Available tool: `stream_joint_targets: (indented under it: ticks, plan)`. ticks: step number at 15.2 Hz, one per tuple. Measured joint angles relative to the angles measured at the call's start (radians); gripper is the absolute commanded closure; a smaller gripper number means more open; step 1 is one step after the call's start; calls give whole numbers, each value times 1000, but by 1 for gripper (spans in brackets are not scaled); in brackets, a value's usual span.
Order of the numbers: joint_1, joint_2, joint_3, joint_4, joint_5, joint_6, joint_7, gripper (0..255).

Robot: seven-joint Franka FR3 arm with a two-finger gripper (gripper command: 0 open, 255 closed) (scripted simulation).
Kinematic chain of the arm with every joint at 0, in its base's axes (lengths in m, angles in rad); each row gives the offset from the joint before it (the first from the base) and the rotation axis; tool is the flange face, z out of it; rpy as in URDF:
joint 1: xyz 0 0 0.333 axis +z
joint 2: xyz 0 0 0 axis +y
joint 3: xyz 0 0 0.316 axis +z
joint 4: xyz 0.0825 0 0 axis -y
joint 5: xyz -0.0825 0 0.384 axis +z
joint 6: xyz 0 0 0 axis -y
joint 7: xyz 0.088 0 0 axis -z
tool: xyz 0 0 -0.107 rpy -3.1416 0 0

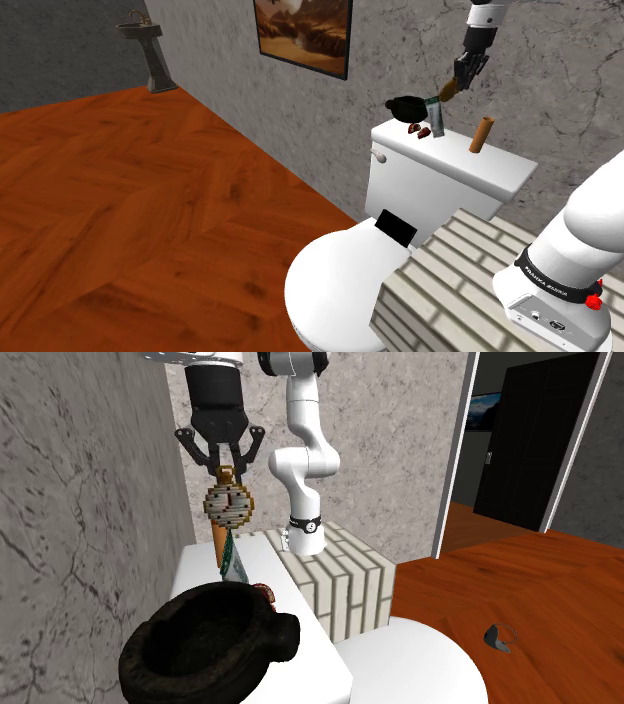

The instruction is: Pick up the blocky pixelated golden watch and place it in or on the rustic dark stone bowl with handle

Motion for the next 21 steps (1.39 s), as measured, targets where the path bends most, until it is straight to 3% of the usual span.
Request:
stream_joint_targets:
  ticks: [6,13,21]
  plan:
    - [1,269,-8,313,124,-70,-36,255]
    - [-79,600,12,750,257,-207,-58,255]
    - [-69,610,17,669,262,-117,-63,255]
